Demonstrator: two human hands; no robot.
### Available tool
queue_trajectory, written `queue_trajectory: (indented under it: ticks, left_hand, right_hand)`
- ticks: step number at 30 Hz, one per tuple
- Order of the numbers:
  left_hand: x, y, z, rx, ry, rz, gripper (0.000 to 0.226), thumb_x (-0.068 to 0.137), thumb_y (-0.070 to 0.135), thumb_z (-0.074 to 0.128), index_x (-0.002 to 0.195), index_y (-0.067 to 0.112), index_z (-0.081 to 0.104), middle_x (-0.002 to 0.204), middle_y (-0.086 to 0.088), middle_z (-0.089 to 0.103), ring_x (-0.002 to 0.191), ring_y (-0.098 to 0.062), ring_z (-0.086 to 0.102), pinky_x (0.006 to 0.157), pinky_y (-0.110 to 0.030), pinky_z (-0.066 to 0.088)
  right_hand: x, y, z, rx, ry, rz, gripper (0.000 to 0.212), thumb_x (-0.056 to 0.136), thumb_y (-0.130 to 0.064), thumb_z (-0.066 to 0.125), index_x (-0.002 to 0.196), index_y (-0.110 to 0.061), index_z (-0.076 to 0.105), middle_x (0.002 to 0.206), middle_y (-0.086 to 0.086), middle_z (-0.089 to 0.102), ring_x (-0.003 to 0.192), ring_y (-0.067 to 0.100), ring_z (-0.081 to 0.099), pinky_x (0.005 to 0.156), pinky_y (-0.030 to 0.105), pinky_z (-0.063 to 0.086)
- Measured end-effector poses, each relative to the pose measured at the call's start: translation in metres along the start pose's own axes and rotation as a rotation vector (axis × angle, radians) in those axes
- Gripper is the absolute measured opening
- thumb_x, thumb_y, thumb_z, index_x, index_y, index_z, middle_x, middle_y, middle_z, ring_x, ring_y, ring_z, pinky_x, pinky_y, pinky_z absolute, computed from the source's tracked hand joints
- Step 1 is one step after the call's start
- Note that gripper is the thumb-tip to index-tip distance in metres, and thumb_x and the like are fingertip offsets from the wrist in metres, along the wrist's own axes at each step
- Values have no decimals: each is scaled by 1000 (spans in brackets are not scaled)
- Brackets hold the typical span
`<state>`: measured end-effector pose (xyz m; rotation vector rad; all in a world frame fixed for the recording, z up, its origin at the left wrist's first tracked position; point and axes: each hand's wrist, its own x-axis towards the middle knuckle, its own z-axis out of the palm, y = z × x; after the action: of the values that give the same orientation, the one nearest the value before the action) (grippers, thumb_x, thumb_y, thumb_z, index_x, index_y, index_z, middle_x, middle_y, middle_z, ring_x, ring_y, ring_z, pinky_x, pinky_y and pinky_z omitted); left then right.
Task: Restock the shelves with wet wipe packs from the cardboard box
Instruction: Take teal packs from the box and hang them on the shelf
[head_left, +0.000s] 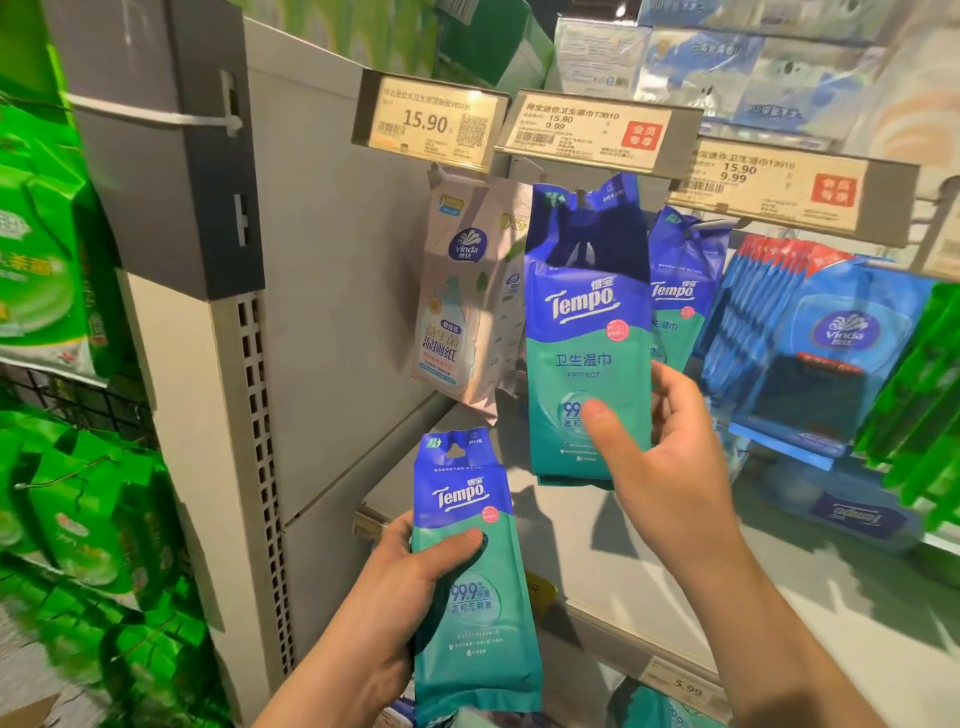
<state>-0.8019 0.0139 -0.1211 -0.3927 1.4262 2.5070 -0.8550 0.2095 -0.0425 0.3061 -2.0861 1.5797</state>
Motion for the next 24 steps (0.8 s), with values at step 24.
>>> queue_trajectory:
  ticks: [24]
  left_hand:
    - [4,7,-11,6,16,10,57,74,10,81,123,13,52,104,-23,73,95,-44,70,92,-61,52]
  right_hand:
    - [73,31,35,-304,137,85,24,96,-39,66,98,-16,61,93,5,62,88,25,52,75,29,33]
